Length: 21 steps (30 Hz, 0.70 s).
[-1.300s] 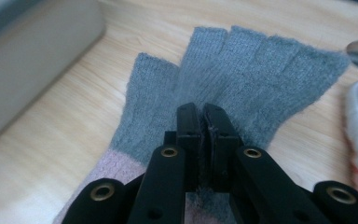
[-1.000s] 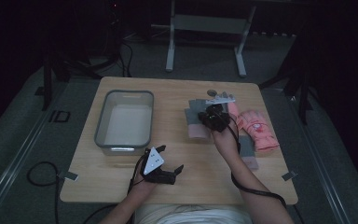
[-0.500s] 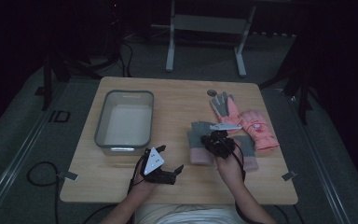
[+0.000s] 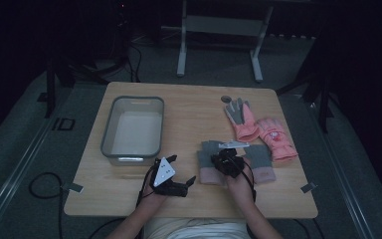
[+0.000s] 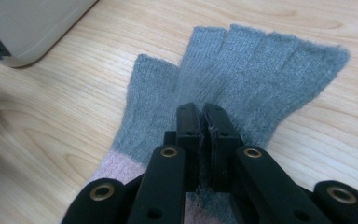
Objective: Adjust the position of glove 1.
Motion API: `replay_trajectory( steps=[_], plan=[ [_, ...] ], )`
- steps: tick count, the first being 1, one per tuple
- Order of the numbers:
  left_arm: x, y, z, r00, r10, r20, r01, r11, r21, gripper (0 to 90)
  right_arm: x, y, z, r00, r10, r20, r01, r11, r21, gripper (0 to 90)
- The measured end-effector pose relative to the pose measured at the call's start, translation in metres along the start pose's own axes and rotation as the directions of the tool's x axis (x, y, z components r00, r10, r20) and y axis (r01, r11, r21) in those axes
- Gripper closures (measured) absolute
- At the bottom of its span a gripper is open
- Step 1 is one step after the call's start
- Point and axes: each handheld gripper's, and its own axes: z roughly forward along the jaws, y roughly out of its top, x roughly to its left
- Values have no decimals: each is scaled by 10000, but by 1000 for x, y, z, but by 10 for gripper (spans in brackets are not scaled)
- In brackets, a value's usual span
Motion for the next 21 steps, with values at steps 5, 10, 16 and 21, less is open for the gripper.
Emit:
replay_trajectory(
  steps=[5,10,16,21],
  plan=[
    [0,0,0,10000,3,16,-3,10000,-2,13,-2,-1,15,9999,-114,-16,114,9996,256,851],
    [0,0,0,10000,-1,20,1,10000,-4,13,-4,-6,26,10000,-92,13,92,9986,517,841],
    [0,0,0,10000,26,26,-26,10000,-4,13,-5,-11,32,9999,-141,22,140,9988,473,807],
    [0,0,0,10000,-16,31,16,10000,-2,13,-7,-7,25,9998,-180,-71,182,9994,297,729]
  ],
)
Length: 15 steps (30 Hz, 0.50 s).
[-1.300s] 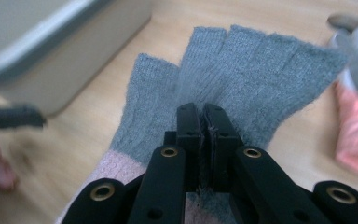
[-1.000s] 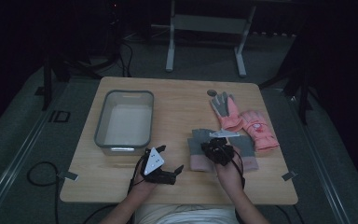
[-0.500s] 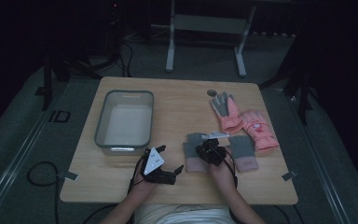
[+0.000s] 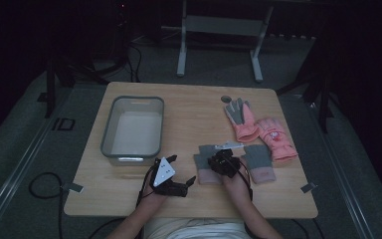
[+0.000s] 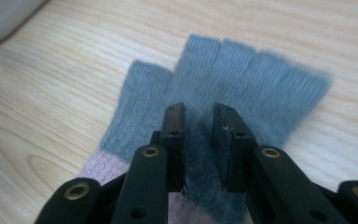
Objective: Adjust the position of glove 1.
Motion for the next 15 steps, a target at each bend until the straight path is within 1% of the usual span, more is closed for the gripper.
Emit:
replay_trajectory(
  steps=[2,3,5,6,8,9,10,12,14,15],
  plan=[
    [0,0,0,10000,-9,12,9,10000,-9,13,-3,3,-6,9998,-157,-97,155,9997,-212,708],
    [0,0,0,10000,-11,11,11,10000,-7,13,-5,5,-10,9993,-342,-162,337,9989,-326,694],
    [0,0,0,10000,0,1,0,10000,-4,13,-10,9,-17,9983,-531,-230,518,9972,-532,684],
    [0,0,0,10000,11,-3,-11,10000,-3,13,-14,11,-23,9975,-667,-241,649,9954,-704,679],
    [0,0,0,10000,-11,-5,11,10000,-3,13,-21,13,-31,9968,-763,-228,738,9930,-924,677],
    [0,0,0,10000,-25,-7,25,10000,-6,13,-28,15,-37,9959,-885,-211,857,9906,-1067,676],
    [0,0,0,10000,-33,-7,33,10000,-12,13,-31,15,-40,9955,-933,-189,907,9898,-1098,676],
    [0,0,0,10000,-25,-6,25,10000,-8,13,-41,15,-49,9928,-1186,-186,1155,9857,-1228,676],
    [0,0,0,10000,-21,-17,21,10000,-18,13,-52,13,-56,9886,-1506,10,1496,9818,-1167,672],
    [0,0,0,10000,-11,-21,11,10000,-15,13,-58,11,-59,9873,-1589,-87,1566,9799,-1240,672]
  ],
)
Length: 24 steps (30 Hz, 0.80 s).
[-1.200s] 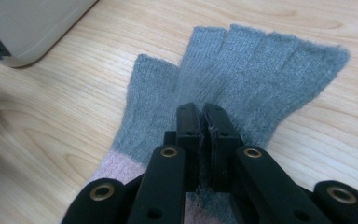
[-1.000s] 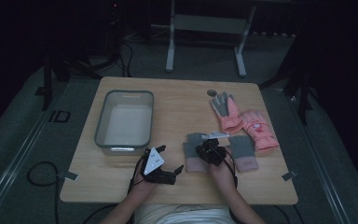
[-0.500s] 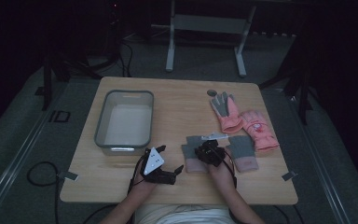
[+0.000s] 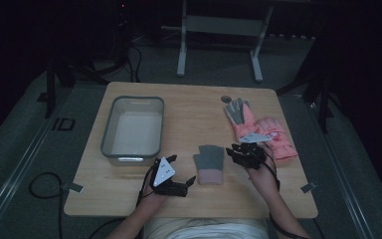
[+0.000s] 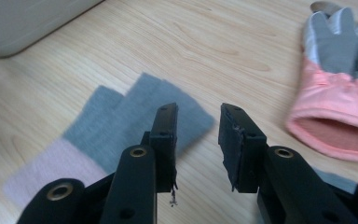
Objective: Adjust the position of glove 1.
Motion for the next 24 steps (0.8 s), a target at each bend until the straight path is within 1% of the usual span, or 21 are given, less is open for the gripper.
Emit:
replay_trajectory(
  steps=[2,3,4,6,8,11,12,13,15,18,22,24],
  plan=[
    [0,0,0,10000,-1,-1,1,10000,7,13,-15,-7,-7,10000,58,-46,-57,10000,51,672],
    [0,0,0,10000,2,-5,-2,10000,5,13,-20,-10,-9,10000,62,-66,-62,10000,51,671],
    [0,0,0,10000,10,-7,-10,10000,7,13,-28,-14,-12,9998,203,-87,-202,9998,87,671],
    [0,0,0,10000,22,-24,-22,10000,18,13,-40,-21,-17,9996,281,57,-282,9995,158,670],
    [0,0,0,10000,55,-33,-55,10000,23,13,-48,-26,-20,9995,275,167,-279,9994,217,671],
    [-1,0,0,10000,87,-36,-87,10000,22,13,-62,-34,-27,9987,62,514,-84,9990,441,670],
    [-1,0,0,10000,88,-38,-88,10000,22,13,-67,-36,-28,9984,82,555,-112,9985,532,670],
    [-1,0,0,10000,86,-45,-86,10000,20,13,-70,-38,-29,9987,75,500,-103,9984,558,666],
    [-1,0,0,10000,86,-48,-86,10000,22,13,-76,-41,-30,9985,47,551,-85,9976,694,664],
    [-1,0,0,10000,77,-63,-77,10000,24,13,-79,-46,-27,9986,-30,525,-18,9959,906,649],
    [-1,0,0,9999,61,-83,-61,10000,27,13,-80,-56,-16,9981,-198,587,123,9919,1267,626],
    [-1,0,0,10000,60,-78,-60,10000,27,13,-80,-58,-14,9977,-239,637,155,9914,1298,626]
  ],
)
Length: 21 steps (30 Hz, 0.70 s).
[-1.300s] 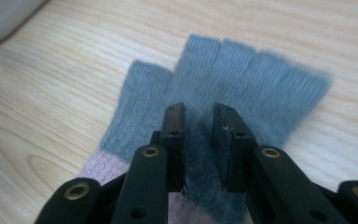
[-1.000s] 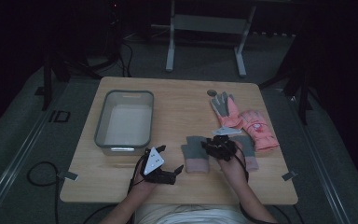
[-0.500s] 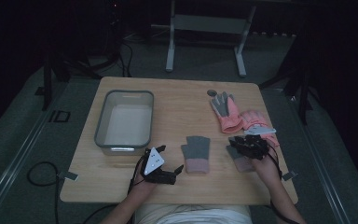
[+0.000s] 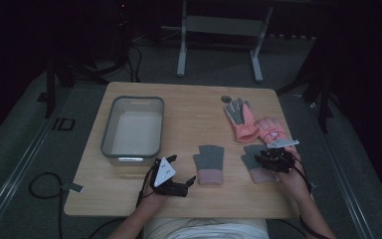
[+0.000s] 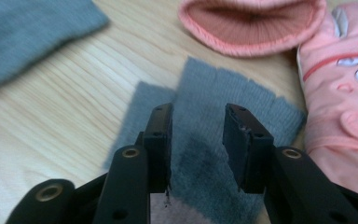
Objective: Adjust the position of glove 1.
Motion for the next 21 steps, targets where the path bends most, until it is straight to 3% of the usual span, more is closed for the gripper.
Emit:
replay_trajectory(
  steps=[3,5,8,12,15,21],
  plan=[
    [0,0,0,10000,-20,2,20,10000,0,13,0,-7,14,9999,-77,-112,81,9992,400,627],
    [0,0,0,10000,-16,4,16,10000,-2,13,-1,-7,15,9998,2,-199,5,9995,324,629],
    [0,0,0,10000,-14,9,14,10000,2,13,0,-8,17,9997,41,-261,-35,9997,236,718],
    [0,0,0,10000,-39,3,39,10000,0,13,7,-6,17,9998,119,131,-123,9995,298,840],
    [0,0,0,10000,-58,2,58,10000,-5,13,14,0,15,9976,677,151,-680,9974,231,861],
    [0,0,0,10000,-16,-3,16,10000,-2,13,40,25,-7,9880,1342,768,-1305,9901,-517,863]
  ],
)
